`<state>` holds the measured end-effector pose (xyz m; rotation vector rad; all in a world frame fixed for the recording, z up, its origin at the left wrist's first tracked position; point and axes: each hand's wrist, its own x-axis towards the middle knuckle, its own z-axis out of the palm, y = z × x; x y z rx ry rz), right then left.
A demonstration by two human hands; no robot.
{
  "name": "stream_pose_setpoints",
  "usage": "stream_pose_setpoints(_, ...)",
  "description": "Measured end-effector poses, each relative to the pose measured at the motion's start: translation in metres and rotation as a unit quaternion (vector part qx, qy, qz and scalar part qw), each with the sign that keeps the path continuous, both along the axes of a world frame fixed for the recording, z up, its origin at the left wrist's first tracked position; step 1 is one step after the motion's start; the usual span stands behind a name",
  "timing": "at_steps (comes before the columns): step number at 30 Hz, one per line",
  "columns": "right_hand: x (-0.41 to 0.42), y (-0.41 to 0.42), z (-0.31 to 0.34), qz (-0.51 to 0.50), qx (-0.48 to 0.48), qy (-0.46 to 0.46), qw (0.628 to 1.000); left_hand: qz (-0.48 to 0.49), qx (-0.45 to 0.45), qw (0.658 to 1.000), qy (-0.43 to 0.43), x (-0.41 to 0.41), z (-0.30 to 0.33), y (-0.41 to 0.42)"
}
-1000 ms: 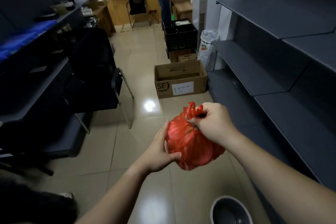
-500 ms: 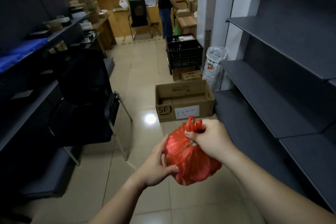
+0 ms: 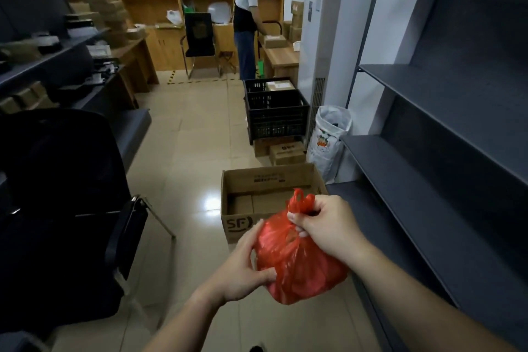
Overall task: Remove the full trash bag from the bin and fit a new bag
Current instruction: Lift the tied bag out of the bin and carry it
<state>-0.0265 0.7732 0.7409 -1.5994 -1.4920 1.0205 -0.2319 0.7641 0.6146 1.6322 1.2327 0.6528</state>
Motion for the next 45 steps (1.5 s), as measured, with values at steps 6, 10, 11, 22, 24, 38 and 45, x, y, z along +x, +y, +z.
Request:
stream_pose_setpoints(6,-0.002,0.143,-0.012,-0.011,-0.02,0.011,1.0,-0.001,-0.023,0.999,0.038,-0.002,-0.006,0.157)
stream_pose_setpoints(10,0.006,0.23,-0.02,-0.021,-0.038,0.02,0.999,-0.007,-0.035,0.999,0.021,0.004,-0.009,0.247)
stream_pose_setpoints(11,0.008,0.253,-0.024,-0.022,-0.043,0.023,0.999,-0.008,-0.041,0.999,0.013,0.006,-0.012,0.269)
stream_pose_setpoints(22,0.024,0.514,-0.1,0.069,-0.102,-0.038,0.992,0.056,-0.088,0.994,0.021,0.038,-0.081,0.497)
stream_pose_setpoints(24,0.026,0.554,-0.117,0.097,-0.131,-0.063,0.985,0.078,-0.11,0.991,0.025,0.043,-0.095,0.531)
stream_pose_setpoints(38,0.001,0.738,-0.37,0.033,-0.313,-0.061,0.947,0.125,-0.25,0.956,0.086,0.031,-0.339,0.715)
stream_pose_setpoints(45,-0.02,0.777,-0.576,0.02,-0.355,-0.092,0.93,0.151,-0.291,0.942,0.069,0.033,-0.539,0.753)
